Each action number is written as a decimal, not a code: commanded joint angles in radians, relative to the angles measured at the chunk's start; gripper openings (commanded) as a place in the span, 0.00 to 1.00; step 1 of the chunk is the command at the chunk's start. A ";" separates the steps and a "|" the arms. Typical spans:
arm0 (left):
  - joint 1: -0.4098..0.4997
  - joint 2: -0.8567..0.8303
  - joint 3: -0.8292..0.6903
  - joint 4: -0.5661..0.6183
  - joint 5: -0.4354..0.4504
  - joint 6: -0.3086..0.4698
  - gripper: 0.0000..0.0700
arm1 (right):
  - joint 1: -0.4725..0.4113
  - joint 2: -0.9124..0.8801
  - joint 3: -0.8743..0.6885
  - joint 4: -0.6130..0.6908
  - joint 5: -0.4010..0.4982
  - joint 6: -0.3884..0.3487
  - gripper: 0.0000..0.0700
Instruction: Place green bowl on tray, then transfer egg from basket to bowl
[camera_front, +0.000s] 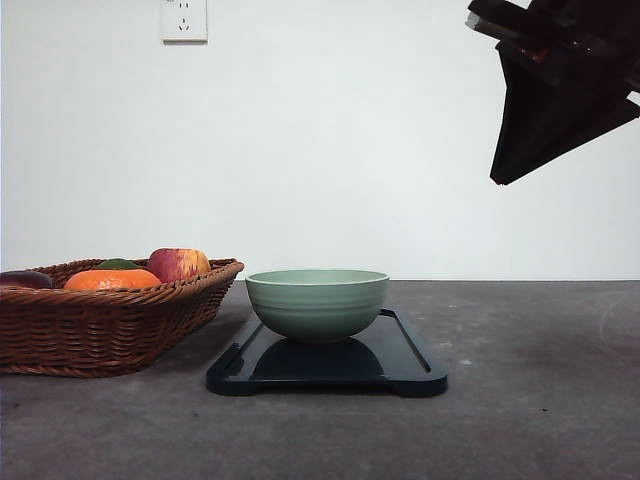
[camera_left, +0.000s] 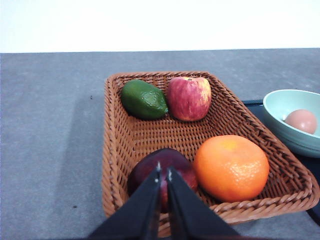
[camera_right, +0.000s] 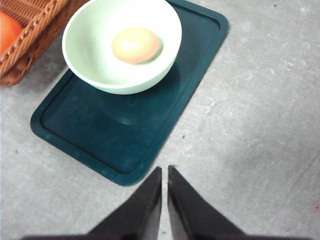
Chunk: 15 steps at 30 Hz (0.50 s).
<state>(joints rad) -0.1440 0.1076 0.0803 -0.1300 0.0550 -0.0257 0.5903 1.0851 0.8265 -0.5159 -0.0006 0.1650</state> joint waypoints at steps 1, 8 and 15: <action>0.001 -0.027 -0.024 0.009 -0.003 0.010 0.01 | 0.010 0.005 0.004 0.008 0.001 0.007 0.02; 0.001 -0.104 -0.067 -0.049 -0.004 0.007 0.01 | 0.010 0.005 0.004 0.008 0.002 0.007 0.02; 0.001 -0.104 -0.066 -0.057 -0.003 0.007 0.01 | 0.010 0.005 0.004 0.008 0.001 0.007 0.02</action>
<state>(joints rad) -0.1432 0.0051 0.0326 -0.1791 0.0525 -0.0257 0.5903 1.0843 0.8265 -0.5156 -0.0002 0.1650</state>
